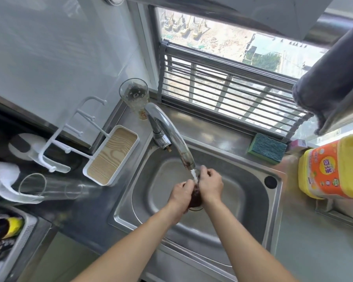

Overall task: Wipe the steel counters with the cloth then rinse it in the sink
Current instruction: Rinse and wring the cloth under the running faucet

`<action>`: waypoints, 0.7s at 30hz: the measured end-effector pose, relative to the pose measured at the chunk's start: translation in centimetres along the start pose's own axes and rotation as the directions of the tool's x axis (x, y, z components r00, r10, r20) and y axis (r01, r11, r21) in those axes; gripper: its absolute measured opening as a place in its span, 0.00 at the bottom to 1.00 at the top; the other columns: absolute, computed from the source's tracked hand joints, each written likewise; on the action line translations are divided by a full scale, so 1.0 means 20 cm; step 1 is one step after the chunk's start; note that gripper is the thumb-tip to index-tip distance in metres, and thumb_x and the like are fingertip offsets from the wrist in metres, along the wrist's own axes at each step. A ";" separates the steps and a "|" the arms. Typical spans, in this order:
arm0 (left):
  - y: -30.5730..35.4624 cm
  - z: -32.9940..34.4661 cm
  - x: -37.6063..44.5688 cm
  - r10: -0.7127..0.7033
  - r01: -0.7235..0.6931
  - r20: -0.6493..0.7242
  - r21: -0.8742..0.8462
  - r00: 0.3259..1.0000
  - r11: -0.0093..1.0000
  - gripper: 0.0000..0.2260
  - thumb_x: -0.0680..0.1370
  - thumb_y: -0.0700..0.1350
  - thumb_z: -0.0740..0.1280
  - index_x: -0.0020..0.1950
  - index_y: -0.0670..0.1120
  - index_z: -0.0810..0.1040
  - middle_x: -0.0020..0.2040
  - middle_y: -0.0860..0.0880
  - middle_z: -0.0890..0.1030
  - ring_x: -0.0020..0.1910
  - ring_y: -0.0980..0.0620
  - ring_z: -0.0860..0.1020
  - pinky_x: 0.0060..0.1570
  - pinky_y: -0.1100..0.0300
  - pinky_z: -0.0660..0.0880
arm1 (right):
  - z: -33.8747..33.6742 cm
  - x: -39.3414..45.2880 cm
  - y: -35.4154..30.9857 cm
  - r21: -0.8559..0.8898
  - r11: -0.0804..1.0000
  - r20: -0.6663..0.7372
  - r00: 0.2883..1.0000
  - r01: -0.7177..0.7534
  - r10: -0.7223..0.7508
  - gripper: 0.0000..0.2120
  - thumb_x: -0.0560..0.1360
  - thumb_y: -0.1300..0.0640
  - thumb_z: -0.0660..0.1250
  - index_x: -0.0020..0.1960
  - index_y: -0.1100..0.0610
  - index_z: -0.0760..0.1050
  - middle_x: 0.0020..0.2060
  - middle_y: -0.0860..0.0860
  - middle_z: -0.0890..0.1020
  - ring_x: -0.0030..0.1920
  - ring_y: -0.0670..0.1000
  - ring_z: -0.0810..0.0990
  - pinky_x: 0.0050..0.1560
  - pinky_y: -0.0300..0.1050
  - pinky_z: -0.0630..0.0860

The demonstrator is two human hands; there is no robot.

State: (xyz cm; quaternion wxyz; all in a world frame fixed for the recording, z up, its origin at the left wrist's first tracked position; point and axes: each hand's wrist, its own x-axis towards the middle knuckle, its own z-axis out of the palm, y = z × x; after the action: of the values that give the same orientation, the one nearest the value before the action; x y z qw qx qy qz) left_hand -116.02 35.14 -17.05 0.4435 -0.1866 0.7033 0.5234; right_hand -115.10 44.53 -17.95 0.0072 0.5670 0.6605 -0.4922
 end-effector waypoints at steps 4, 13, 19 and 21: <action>0.04 -0.06 0.10 -0.086 0.085 -0.022 -0.014 0.996 0.996 0.18 0.80 0.56 0.62 0.42 0.44 0.81 0.38 0.46 0.83 0.38 0.47 0.80 0.38 0.56 0.77 | 0.01 -0.15 -0.04 -0.011 0.997 0.033 0.997 0.075 -0.075 0.17 0.81 0.52 0.62 0.36 0.59 0.73 0.34 0.57 0.80 0.42 0.60 0.76 0.44 0.51 0.68; 0.02 -0.02 0.06 -0.108 0.108 0.038 0.015 0.993 0.994 0.13 0.82 0.51 0.60 0.40 0.48 0.75 0.33 0.50 0.75 0.29 0.53 0.71 0.29 0.66 0.62 | 0.00 -0.02 -0.08 -0.041 0.999 0.004 1.000 -0.011 0.011 0.22 0.83 0.47 0.59 0.41 0.60 0.81 0.49 0.66 0.84 0.54 0.68 0.80 0.52 0.54 0.72; 0.08 -0.09 0.13 -0.136 0.121 -0.086 -0.158 0.987 0.980 0.15 0.77 0.52 0.66 0.44 0.41 0.83 0.49 0.41 0.86 0.45 0.44 0.84 0.46 0.51 0.81 | 0.09 -0.31 -0.01 -0.073 0.983 0.087 0.983 0.170 -0.163 0.22 0.79 0.45 0.57 0.45 0.60 0.82 0.47 0.63 0.85 0.50 0.66 0.81 0.44 0.50 0.66; 0.06 -0.07 0.11 -0.132 0.127 -0.039 -0.111 0.990 0.986 0.15 0.77 0.54 0.66 0.42 0.43 0.81 0.45 0.43 0.86 0.44 0.45 0.83 0.46 0.51 0.80 | 0.08 -0.24 0.00 -0.080 0.985 0.050 0.987 0.153 -0.149 0.22 0.81 0.46 0.58 0.44 0.61 0.82 0.45 0.64 0.85 0.49 0.66 0.81 0.44 0.51 0.68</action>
State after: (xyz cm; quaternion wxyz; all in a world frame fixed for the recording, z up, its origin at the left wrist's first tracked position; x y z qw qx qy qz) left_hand -118.64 34.75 -18.11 0.4493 -0.2678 0.6705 0.5262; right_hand -114.29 39.92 -15.99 0.0079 0.5034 0.7213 -0.4757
